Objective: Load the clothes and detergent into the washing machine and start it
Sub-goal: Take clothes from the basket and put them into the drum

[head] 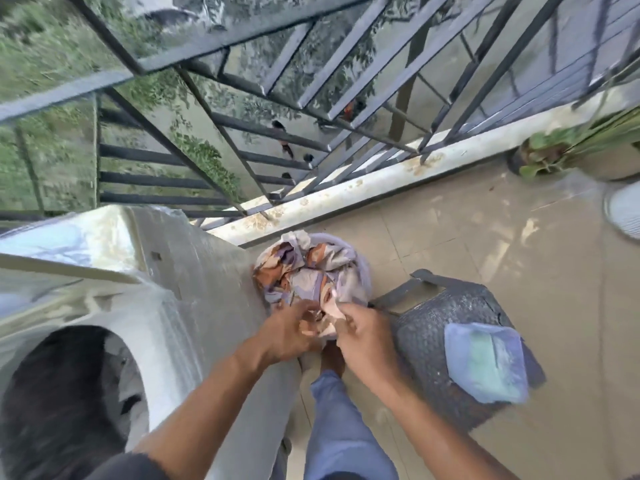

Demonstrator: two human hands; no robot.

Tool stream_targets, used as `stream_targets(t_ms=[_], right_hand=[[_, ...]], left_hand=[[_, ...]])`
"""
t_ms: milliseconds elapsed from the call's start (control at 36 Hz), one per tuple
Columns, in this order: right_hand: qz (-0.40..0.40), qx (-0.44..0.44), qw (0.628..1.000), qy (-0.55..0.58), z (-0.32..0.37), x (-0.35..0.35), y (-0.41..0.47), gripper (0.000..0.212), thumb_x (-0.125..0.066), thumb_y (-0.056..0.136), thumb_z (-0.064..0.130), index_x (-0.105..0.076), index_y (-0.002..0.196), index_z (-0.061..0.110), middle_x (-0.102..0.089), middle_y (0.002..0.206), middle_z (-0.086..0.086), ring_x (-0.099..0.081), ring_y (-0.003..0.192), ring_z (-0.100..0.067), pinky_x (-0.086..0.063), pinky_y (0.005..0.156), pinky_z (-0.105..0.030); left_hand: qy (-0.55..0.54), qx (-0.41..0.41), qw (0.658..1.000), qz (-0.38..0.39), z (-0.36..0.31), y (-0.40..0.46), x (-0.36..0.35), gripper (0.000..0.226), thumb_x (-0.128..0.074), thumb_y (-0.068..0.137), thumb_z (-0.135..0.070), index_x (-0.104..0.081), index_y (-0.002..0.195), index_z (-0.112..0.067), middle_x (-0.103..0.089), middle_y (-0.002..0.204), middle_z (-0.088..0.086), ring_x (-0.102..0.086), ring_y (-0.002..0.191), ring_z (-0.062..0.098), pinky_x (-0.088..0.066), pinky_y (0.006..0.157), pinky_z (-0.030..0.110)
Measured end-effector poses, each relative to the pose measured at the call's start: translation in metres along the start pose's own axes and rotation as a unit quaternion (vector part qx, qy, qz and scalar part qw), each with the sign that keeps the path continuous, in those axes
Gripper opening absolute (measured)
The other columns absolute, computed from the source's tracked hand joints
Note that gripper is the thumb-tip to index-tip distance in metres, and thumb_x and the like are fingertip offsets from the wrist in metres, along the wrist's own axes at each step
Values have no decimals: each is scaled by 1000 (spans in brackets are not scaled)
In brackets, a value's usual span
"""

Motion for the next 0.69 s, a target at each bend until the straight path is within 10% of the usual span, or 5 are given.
stream_targets(t_ms=[167,306,556,694], right_hand=[[14,24,988,153,89,19,-35,13,-57,96,4,-69,94,2,-62,66,-16,-53,53,-13,-43,52,-33],[14,57,966,254,148,51,-60,17,-54,99,-8,-68,90,-7,-61,63,-18,-46,46,-11,-38,48,-25],[1,170,943,287,219,110,-125,15,-64,88,-1,-78,87,3,-67,62,-17,-46,43,-22,-39,45,-24],[-112,137,978,108,204,138,-113,24,-57,74,19,-70,79,0,-66,70,-28,-52,51,-26,-46,49,-42]], left_hand=[[61,-57,994,-71,-18,-57,9,84,-62,67,-75,-60,136,-26,-71,128,-4,-67,116,19,-54,95,33],[96,-61,981,-159,-25,-92,26,30,-63,99,-31,-69,126,-19,-72,126,12,-64,121,33,-47,90,33],[7,-204,954,-218,-42,-158,88,35,-48,86,-16,-72,110,-23,-73,106,0,-66,104,25,-52,89,37],[-64,-321,908,-261,-89,-233,131,16,-47,82,-12,-59,89,-18,-60,80,-14,-55,79,8,-45,73,29]])
Point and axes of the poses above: each hand's wrist, its own y-axis towards the middle knuckle, its own x-axis out of the back of the hand, z = x × y, the point moved 7 cm from there along y, towards the middle knuckle
